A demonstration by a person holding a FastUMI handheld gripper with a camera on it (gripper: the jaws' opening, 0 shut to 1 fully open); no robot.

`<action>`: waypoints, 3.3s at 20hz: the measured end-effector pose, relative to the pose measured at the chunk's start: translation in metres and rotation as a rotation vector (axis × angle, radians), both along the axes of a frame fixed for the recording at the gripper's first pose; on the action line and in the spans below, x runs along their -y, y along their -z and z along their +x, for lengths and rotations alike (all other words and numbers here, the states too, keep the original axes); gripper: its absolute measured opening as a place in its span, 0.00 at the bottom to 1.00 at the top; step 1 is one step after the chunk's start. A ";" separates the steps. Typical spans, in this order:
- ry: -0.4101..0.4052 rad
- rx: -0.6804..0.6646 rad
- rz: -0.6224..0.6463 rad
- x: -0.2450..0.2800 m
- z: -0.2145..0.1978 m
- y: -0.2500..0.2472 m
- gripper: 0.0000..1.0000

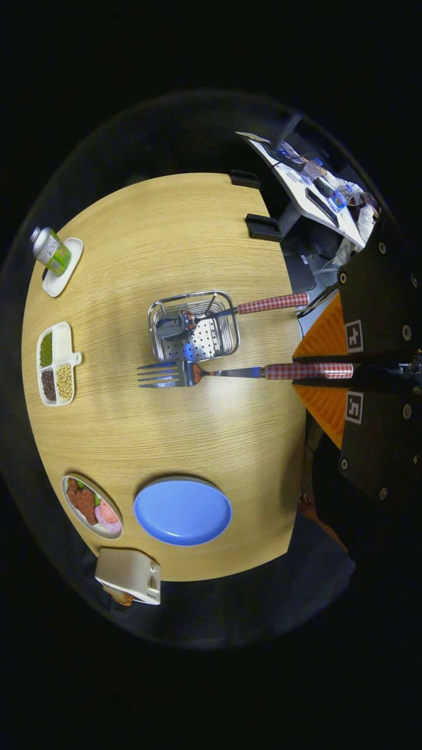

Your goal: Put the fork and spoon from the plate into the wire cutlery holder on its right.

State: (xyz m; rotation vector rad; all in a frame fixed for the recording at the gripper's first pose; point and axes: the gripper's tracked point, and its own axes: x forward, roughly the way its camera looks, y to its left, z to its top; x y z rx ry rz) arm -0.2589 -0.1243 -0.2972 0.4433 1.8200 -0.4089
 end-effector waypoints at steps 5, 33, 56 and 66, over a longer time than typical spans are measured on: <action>0.005 -0.084 0.087 0.007 -0.016 0.007 0.10; 0.123 -0.026 0.127 0.048 0.041 0.014 0.23; 0.035 1.063 -0.481 0.134 0.176 -0.141 0.83; -0.176 1.450 -0.876 0.133 0.190 -0.246 0.95</action>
